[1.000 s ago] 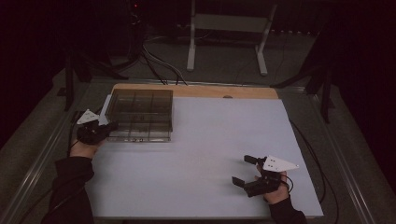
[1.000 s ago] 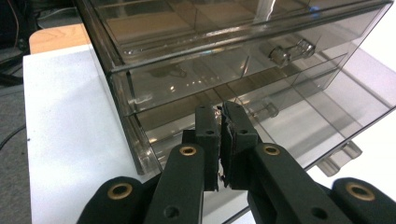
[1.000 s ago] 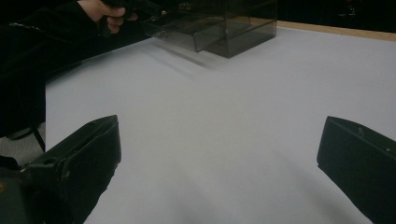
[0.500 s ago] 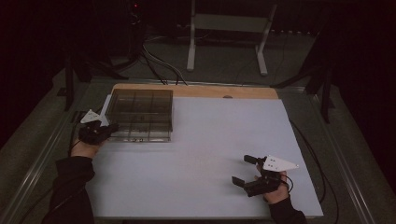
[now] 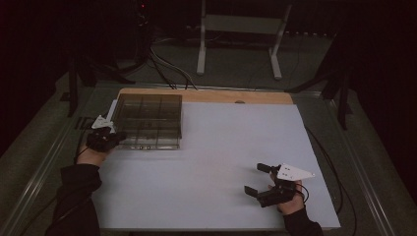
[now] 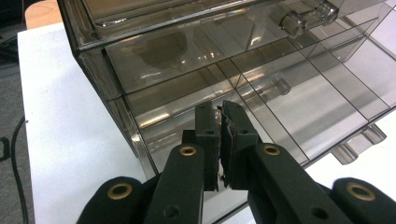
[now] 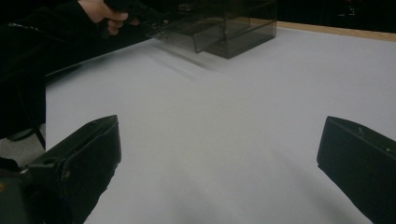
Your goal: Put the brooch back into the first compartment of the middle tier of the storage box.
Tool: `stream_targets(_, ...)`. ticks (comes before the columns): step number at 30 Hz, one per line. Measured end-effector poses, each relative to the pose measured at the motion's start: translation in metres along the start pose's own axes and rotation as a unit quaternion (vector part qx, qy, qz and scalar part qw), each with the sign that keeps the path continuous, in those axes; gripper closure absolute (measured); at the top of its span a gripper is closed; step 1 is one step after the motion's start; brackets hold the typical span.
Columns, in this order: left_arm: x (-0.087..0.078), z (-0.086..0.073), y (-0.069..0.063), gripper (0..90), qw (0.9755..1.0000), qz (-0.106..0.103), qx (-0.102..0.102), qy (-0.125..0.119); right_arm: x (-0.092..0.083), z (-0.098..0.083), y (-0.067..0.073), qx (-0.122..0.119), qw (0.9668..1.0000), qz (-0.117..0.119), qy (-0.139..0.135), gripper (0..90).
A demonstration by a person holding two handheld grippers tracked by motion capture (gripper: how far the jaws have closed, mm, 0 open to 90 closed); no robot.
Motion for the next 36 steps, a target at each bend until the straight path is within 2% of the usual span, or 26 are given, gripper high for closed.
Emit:
stream_targets(4,0.0,0.002,-0.002,86.9,1.0,0.005,0.005,-0.001,0.0,0.0,0.0,-0.001,1.0,-0.001,0.0,0.0)
stream_targets(8,-0.003,0.006,-0.002,86.9,0.9998,0.012,0.003,-0.015,0.0,0.0,0.001,-0.002,1.0,-0.001,0.002,0.0)
stream_targets(17,-0.01,0.011,-0.003,85.8,0.9991,0.013,-0.003,-0.039,0.0,-0.001,0.0,0.0,1.0,0.0,0.002,0.0)
stream_targets(20,-0.012,0.012,-0.002,80.4,0.9988,0.01,-0.008,-0.047,0.0,0.0,0.0,-0.001,1.0,0.0,0.002,0.0)
stream_targets(24,-0.015,0.014,-0.003,68.0,0.9984,0.008,-0.017,-0.054,0.0,-0.001,0.0,0.0,1.0,0.001,0.003,0.0)
stream_targets(27,-0.018,0.015,-0.005,57.1,0.998,0.019,-0.018,-0.057,0.0,0.0,0.0,0.0,1.0,0.001,0.002,0.0)
stream_targets(30,-0.019,0.017,-0.008,48.6,0.9979,0.021,-0.016,-0.06,0.0,-0.001,0.001,-0.002,1.0,0.001,0.003,0.0)
stream_targets(36,-0.023,0.021,-0.011,38.3,0.9972,0.017,-0.02,-0.07,0.0,-0.001,0.001,-0.002,1.0,0.002,0.003,0.0)
Point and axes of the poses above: each handheld gripper's, and its own axes: x roughly forward along the jaws, z roughly out of its top, y roughly to its left, the point moved 6 cm from there along x, roughly forward along the jaws, and after that the axes turned 9 degrees about -z, right-handed, at the moved point
